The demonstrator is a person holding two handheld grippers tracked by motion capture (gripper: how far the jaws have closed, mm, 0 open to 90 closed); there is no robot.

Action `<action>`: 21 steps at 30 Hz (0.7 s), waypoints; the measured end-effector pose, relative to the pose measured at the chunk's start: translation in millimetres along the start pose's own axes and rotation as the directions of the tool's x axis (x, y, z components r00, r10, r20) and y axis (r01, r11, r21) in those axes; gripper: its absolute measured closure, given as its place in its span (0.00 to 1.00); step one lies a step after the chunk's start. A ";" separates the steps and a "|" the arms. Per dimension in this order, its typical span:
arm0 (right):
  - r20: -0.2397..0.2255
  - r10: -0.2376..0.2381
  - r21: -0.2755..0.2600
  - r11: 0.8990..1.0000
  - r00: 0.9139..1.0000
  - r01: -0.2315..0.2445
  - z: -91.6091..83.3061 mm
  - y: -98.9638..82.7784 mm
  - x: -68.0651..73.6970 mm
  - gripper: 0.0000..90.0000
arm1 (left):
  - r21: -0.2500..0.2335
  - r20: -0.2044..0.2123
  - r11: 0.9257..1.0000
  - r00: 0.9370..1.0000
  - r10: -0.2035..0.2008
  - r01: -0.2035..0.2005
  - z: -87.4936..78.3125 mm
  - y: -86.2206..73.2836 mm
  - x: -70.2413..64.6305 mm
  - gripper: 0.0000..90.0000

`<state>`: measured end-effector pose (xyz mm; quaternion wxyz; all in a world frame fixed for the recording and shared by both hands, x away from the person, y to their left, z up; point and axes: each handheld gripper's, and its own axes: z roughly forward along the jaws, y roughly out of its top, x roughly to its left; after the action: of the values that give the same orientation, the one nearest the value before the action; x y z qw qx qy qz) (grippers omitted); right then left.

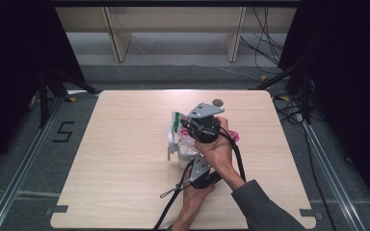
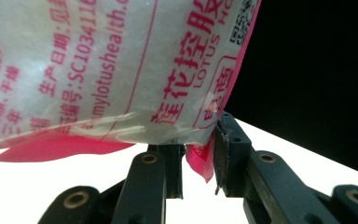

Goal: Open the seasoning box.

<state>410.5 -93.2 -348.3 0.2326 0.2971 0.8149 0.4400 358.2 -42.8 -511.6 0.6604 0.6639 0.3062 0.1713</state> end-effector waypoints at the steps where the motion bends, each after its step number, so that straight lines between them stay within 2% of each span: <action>1: 0.003 -0.004 -0.014 1.000 1.000 0.004 -0.1 0.3 -0.1 1.00 | 0.003 -0.003 1.000 1.000 -0.001 0.001 -0.5 0.7 0.1 0.83; 2: -0.005 -0.003 -0.016 1.000 1.000 0.003 -0.8 0.5 -0.8 1.00 | 0.020 -0.009 1.000 1.000 0.001 -0.001 -1.5 1.3 0.2 0.82; 4: 0.000 -0.002 -0.004 1.000 1.000 0.002 0.6 -0.6 -0.2 1.00 | 0.002 0.006 1.000 1.000 -0.013 0.013 0.9 -0.9 0.3 0.83; 6: 0.007 -0.025 -0.005 1.000 1.000 0.025 2.2 -0.8 -0.3 1.00 | -0.001 0.006 1.000 1.000 -0.011 0.011 0.7 -0.4 0.0 0.83; 7: -0.001 0.001 -0.003 1.000 1.000 -0.001 0.4 -0.4 -0.4 1.00 | 0.001 0.002 1.000 1.000 -0.005 0.005 0.2 0.1 0.0 0.82; 8: 0.001 -0.002 -0.022 1.000 1.000 0.002 0.7 -0.4 -1.2 1.00 | 0.020 -0.007 1.000 1.000 -0.003 0.003 -1.2 0.7 -0.2 0.82; 9: 0.003 -0.002 -0.023 1.000 1.000 0.002 0.9 -0.8 -1.1 1.00 | 0.020 -0.003 1.000 1.000 -0.005 0.005 -0.7 0.1 -0.2 0.82; 10: -0.002 -0.001 0.001 1.000 1.000 0.001 0.5 -1.1 -0.8 1.00 | 0.018 0.000 1.000 1.000 -0.005 0.005 0.0 -0.6 -0.3 0.83; 11: 0.006 -0.021 -0.007 1.000 1.000 0.021 2.5 -1.7 -0.3 1.00 | 0.002 0.006 1.000 1.000 -0.008 0.008 1.1 -1.0 -0.1 0.83; 13: 0.002 0.008 -0.005 1.000 1.000 -0.008 0.7 -0.9 -0.9 1.00 | 0.016 -0.007 1.000 1.000 -0.006 0.006 -0.6 0.2 -0.4 0.82; 15: 0.004 -0.007 -0.021 1.000 1.000 0.007 2.3 -1.6 -2.5 1.00 | 0.024 -0.004 1.000 1.000 -0.006 0.006 -0.6 -0.4 -0.3 0.82; 16: -0.002 -0.007 0.007 1.000 1.000 0.007 2.0 -1.6 -1.6 1.00 | 0.023 -0.005 1.000 1.000 -0.005 0.005 -0.4 -0.6 -0.4 0.83; 17: 0.004 -0.016 -0.001 1.000 1.000 0.016 3.3 -1.8 -0.6 1.00 | 0.006 0.001 1.000 1.000 -0.010 0.010 0.6 -0.7 -0.5 0.82; 19: 0.003 -0.008 -0.015 1.000 1.000 0.008 1.7 -0.8 -1.9 1.00 | 0.015 -0.009 1.000 1.000 -0.003 0.003 -0.6 0.1 -0.2 0.82; 21: 0.001 0.000 -0.022 1.000 1.000 0.000 1.9 -1.4 -1.8 1.00 | 0.008 -0.002 1.000 1.000 -0.011 0.011 0.4 -0.9 0.5 0.82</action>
<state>412.6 -94.0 -350.3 0.2364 0.2946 0.8099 0.4487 358.6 -42.8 -512.6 0.6586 0.6646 0.3110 0.1670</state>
